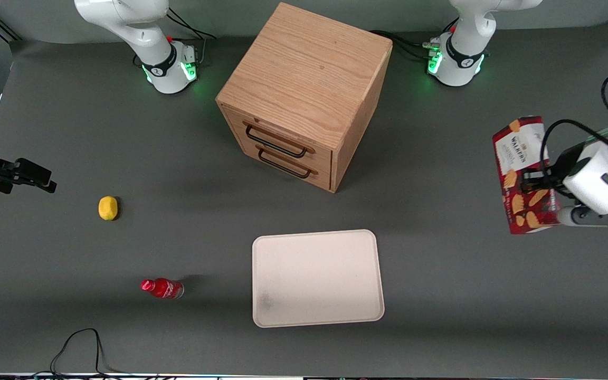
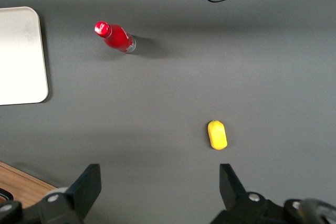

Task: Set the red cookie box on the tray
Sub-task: 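Lift the shortbread box with the left gripper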

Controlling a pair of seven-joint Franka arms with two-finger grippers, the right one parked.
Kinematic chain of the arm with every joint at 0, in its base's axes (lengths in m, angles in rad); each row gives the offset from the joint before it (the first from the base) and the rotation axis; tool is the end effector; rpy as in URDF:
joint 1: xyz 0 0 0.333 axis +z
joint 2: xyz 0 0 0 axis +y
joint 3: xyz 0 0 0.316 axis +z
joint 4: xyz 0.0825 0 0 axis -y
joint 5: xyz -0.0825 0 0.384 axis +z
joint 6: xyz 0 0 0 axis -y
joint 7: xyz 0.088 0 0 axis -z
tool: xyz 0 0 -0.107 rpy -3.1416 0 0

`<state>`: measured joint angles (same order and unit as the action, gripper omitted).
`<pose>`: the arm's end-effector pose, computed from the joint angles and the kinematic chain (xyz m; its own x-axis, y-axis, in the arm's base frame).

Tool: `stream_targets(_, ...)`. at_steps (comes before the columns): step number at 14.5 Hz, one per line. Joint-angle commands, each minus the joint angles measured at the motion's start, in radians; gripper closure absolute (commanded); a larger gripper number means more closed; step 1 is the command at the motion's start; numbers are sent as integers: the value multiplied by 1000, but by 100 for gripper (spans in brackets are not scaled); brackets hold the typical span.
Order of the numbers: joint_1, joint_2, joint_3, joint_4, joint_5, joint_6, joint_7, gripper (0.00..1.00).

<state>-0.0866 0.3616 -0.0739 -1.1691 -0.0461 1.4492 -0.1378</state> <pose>0.6404 -0.0994 0.5842 0.9957 -0.0254 -0.0894 -0.0200 -0.9980 0.0604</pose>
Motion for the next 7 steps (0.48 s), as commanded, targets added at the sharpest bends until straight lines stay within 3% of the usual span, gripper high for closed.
stream_targets(1,-70,150,5,188,-8,14,-70,100)
stream_targets(7,-197,370,13,270,-3,288,-367,100)
